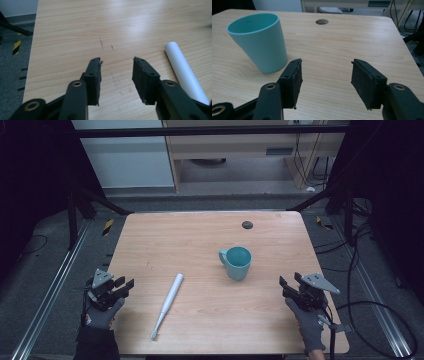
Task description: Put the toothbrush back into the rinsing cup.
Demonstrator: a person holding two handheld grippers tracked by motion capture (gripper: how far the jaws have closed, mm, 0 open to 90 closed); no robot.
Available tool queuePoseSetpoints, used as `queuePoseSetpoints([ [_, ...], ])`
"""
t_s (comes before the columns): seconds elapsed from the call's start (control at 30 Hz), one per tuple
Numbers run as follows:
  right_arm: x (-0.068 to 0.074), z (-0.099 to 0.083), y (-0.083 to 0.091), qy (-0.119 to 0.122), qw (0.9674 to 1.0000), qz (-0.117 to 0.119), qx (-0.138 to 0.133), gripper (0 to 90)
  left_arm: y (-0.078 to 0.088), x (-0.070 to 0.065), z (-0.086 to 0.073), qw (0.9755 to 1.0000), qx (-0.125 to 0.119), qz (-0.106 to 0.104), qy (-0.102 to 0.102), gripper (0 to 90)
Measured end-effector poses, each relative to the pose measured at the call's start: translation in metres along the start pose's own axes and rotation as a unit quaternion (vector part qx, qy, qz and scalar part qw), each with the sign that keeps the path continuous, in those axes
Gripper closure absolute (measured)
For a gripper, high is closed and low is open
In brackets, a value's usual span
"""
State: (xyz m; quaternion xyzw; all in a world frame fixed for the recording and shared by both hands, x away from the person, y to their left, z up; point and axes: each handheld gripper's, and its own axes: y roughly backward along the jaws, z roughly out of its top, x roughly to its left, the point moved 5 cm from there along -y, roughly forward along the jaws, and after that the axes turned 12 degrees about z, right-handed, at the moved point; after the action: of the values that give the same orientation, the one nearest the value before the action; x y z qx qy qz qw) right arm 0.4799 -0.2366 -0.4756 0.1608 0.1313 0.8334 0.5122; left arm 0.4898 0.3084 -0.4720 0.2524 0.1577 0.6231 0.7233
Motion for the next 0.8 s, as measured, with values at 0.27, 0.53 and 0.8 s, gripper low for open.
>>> queuePoseSetpoints([
  [0.27,0.006,-0.007,-0.004,0.013,0.9994,0.016,0.028,45.6,-0.003,-0.011,-0.008,0.9986,0.04,-0.024,-0.026,64.2],
  [0.53,0.015,-0.008,-0.005,0.029,0.9986,0.025,0.036,55.7,0.002,-0.027,-0.016,0.9955,0.063,-0.02,-0.067,73.5],
  [0.8,0.019,-0.008,-0.005,0.025,0.9983,0.035,0.039,58.3,0.008,-0.043,-0.023,0.991,0.078,-0.049,-0.097,87.6],
])
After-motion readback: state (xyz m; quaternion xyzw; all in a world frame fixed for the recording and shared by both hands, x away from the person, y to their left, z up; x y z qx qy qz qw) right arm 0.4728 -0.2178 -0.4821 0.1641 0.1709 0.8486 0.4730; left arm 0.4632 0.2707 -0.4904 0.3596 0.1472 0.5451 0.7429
